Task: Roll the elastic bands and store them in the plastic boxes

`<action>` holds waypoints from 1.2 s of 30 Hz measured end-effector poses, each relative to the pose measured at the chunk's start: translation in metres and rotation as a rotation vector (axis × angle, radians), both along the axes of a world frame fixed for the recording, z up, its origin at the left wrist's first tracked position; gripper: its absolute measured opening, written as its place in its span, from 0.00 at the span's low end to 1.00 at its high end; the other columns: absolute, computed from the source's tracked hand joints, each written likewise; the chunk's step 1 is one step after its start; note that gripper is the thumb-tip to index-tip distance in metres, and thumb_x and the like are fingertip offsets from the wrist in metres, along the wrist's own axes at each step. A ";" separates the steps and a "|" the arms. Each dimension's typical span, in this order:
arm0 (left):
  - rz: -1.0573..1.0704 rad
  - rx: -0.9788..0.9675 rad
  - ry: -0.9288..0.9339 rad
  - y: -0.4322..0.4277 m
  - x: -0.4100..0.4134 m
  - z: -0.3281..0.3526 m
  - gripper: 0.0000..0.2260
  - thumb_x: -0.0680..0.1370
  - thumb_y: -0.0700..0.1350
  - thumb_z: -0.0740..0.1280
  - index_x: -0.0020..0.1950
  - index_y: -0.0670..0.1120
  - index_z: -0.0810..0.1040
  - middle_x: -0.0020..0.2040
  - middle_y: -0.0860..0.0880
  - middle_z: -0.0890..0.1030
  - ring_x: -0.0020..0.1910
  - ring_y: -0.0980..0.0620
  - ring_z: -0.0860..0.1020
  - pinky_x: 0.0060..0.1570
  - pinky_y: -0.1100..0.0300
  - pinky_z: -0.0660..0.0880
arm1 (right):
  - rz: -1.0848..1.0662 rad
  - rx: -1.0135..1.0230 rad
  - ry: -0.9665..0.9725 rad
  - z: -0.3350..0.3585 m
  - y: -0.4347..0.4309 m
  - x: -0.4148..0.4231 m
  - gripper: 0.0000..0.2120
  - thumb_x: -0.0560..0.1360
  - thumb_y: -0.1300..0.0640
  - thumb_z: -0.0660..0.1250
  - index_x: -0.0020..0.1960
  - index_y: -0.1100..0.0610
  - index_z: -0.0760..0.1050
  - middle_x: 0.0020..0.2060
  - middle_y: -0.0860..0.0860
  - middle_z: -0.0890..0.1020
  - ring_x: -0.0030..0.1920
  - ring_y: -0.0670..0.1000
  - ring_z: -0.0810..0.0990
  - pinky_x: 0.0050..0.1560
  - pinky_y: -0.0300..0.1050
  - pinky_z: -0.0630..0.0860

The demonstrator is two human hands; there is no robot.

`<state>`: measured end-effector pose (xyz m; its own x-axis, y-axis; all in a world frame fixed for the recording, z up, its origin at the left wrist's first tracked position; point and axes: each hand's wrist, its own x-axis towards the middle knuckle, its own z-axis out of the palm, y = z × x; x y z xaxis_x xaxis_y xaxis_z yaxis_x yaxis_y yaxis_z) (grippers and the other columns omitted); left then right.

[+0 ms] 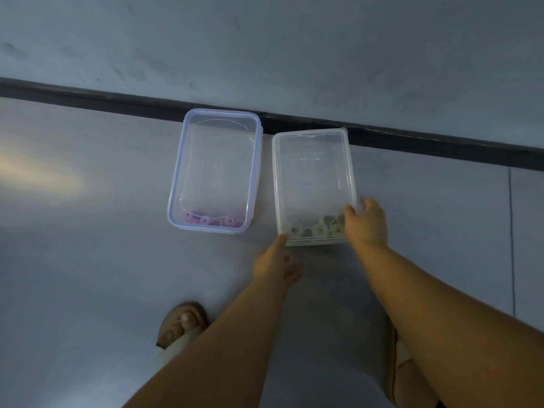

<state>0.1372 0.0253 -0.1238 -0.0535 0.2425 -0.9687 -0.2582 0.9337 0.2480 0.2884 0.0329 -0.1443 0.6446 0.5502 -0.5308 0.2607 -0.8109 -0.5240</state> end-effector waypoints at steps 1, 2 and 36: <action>0.026 0.018 -0.021 0.000 0.001 0.001 0.11 0.77 0.46 0.66 0.57 0.43 0.73 0.45 0.44 0.74 0.39 0.46 0.76 0.36 0.54 0.77 | -0.042 -0.006 0.059 -0.003 -0.004 -0.001 0.17 0.78 0.54 0.59 0.64 0.62 0.71 0.60 0.61 0.76 0.58 0.61 0.75 0.53 0.49 0.70; 0.056 0.045 -0.030 0.001 0.002 0.001 0.12 0.78 0.43 0.65 0.60 0.41 0.73 0.45 0.44 0.76 0.38 0.47 0.76 0.33 0.57 0.78 | -0.073 0.000 0.097 -0.004 -0.006 -0.003 0.16 0.78 0.55 0.58 0.61 0.62 0.73 0.55 0.60 0.78 0.55 0.61 0.76 0.51 0.48 0.70; -0.121 0.124 0.118 0.047 -0.016 0.004 0.11 0.79 0.37 0.61 0.36 0.42 0.71 0.34 0.45 0.71 0.30 0.49 0.71 0.21 0.67 0.71 | -0.093 -0.078 0.130 0.001 0.021 -0.006 0.18 0.76 0.52 0.63 0.62 0.60 0.71 0.57 0.58 0.77 0.56 0.59 0.76 0.51 0.45 0.70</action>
